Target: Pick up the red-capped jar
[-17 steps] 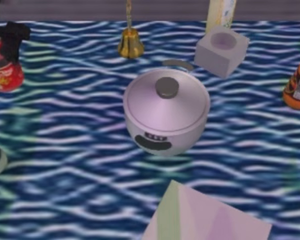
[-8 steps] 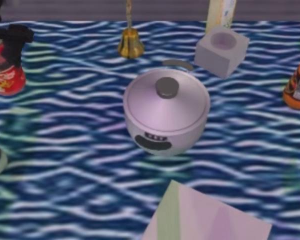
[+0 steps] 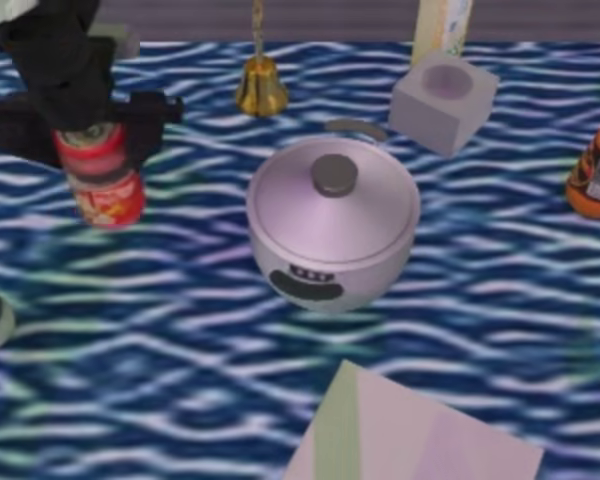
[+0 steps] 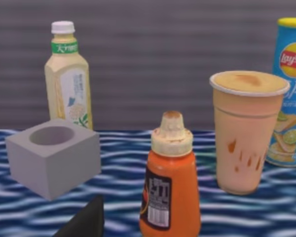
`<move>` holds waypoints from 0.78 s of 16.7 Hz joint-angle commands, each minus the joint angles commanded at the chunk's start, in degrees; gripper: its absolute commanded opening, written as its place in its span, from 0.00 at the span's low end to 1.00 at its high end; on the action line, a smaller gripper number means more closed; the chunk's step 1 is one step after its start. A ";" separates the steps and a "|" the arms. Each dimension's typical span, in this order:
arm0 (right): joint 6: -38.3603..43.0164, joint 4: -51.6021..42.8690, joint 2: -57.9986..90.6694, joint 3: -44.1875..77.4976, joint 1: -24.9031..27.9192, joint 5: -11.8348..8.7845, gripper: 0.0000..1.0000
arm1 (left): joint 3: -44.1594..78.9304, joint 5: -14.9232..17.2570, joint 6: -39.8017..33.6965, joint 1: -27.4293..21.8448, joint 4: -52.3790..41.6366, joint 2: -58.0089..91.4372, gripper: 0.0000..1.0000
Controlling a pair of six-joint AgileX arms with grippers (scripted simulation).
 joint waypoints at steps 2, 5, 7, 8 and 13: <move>0.00 0.00 0.00 0.00 0.00 0.00 1.00 | -2.45 -0.90 -4.49 -2.73 1.99 -0.58 0.00; 0.00 0.00 0.00 0.00 0.00 0.00 1.00 | -3.87 -1.45 -6.82 -4.36 3.23 -0.99 0.00; 0.00 0.00 0.00 0.00 0.00 0.00 1.00 | -3.87 -1.45 -6.82 -4.36 3.23 -0.99 0.00; 0.00 0.00 0.00 0.00 0.00 0.00 1.00 | -3.74 -1.33 -6.66 -4.11 3.09 -0.71 0.00; 0.00 0.00 0.00 0.00 0.00 0.00 1.00 | -7.58 -1.34 -6.50 -4.09 9.35 1.19 0.00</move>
